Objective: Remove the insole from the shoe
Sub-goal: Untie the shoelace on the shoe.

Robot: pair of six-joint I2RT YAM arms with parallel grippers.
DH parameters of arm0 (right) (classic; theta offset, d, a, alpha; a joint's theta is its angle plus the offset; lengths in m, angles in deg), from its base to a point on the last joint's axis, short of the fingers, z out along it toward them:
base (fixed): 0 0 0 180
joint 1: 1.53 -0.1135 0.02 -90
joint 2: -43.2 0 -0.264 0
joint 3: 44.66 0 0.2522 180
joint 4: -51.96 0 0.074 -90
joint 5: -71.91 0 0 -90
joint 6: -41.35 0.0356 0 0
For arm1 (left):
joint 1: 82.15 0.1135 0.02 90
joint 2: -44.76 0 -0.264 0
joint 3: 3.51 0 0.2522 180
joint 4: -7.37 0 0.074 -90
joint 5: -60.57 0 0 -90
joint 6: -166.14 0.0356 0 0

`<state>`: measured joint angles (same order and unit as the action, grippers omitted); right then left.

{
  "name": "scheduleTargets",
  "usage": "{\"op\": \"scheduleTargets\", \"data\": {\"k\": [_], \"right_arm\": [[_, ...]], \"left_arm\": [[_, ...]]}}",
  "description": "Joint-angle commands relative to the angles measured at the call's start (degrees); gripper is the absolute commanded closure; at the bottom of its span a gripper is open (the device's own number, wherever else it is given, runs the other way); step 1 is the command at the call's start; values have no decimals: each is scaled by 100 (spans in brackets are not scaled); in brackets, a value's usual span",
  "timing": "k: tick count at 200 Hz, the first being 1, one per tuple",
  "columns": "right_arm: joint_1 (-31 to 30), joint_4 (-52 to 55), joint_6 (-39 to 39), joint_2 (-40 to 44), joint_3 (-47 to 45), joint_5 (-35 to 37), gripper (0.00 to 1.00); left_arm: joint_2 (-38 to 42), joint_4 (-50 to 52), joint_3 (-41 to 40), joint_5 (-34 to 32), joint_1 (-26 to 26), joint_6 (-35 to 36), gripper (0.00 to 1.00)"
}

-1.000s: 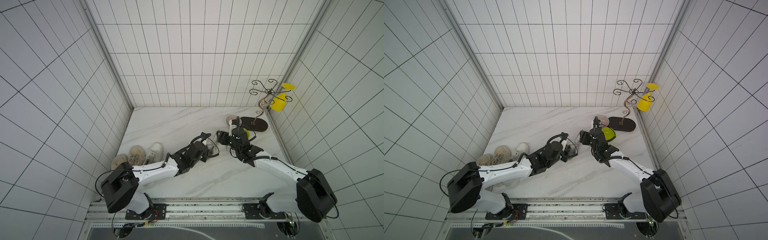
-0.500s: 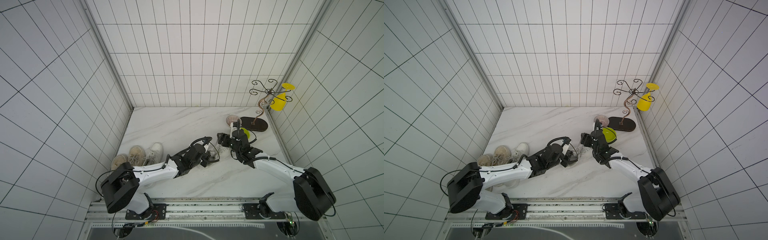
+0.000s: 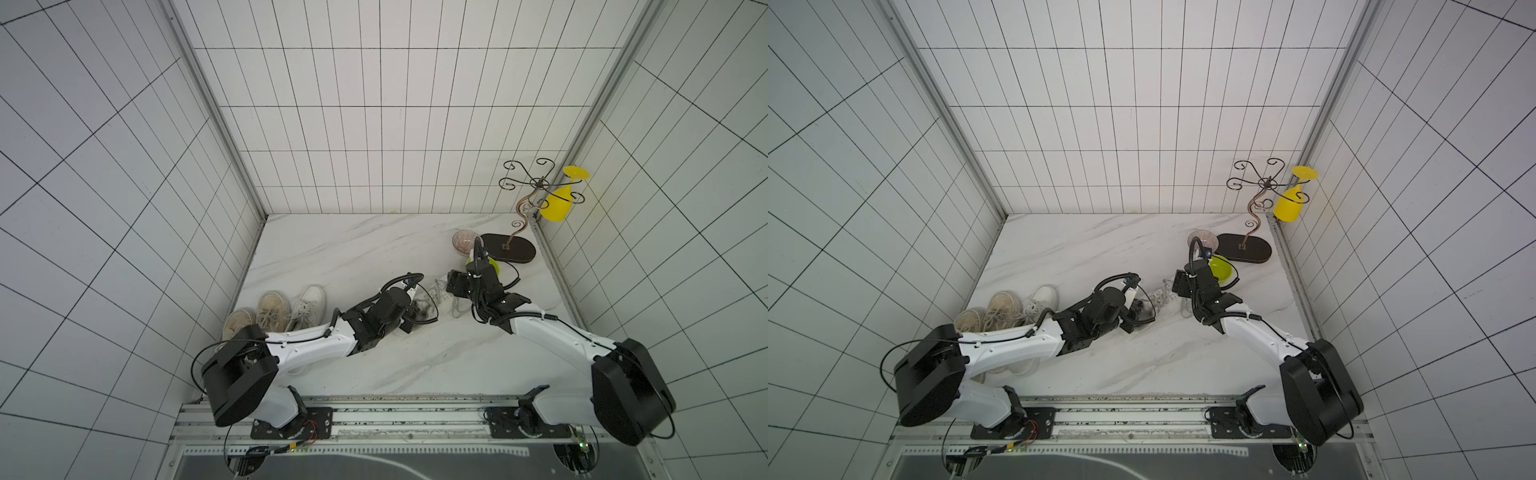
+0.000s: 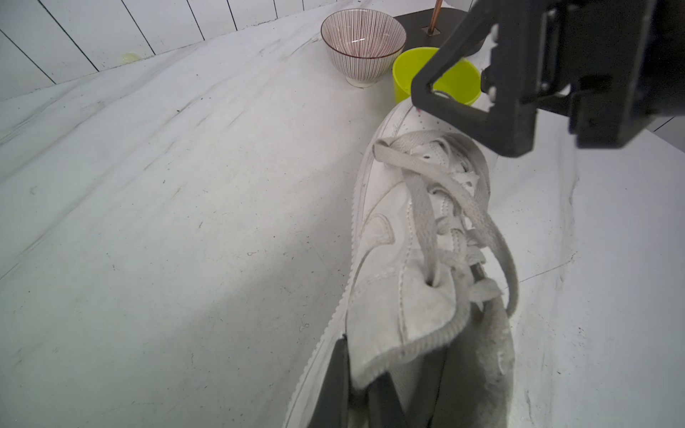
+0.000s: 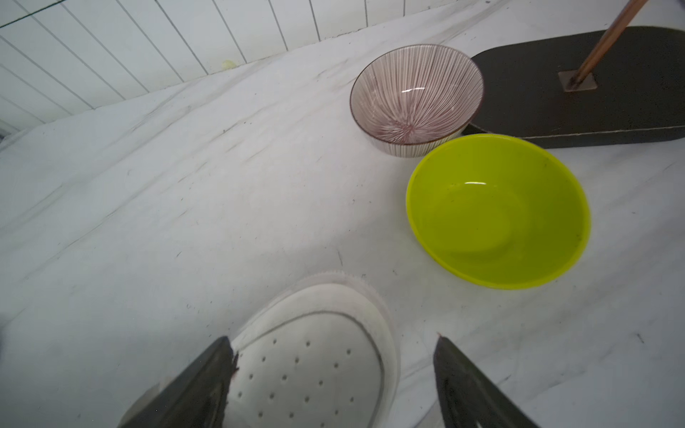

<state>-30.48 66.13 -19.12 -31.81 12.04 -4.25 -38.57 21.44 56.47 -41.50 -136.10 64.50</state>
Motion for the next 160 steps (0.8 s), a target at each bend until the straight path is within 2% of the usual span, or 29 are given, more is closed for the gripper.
{"op": "scheduleTargets", "data": {"k": [1, 39, 89, 106, 142, 160], "right_arm": [[-166, 518, -149, 523, 373, -504, 20], [-428, 589, -203, 744, 319, -1360, 25], [-497, 286, -275, 301, 448, -2054, 44], [-532, 276, -290, 213, 526, -2081, 48], [-635, 696, -308, 30, 589, -1333, 68], [-674, 793, -326, 97, 537, -1179, 74]], "left_arm": [[149, -585, 275, -267, -1, 2, 100], [142, -585, 274, -265, -1, 10, 100], [168, -638, 239, -193, -1, 16, 100], [150, -629, 252, -203, -1, 13, 100], [188, -629, 230, -334, -1, 14, 100], [157, -605, 238, -440, -1, 27, 100]]}}
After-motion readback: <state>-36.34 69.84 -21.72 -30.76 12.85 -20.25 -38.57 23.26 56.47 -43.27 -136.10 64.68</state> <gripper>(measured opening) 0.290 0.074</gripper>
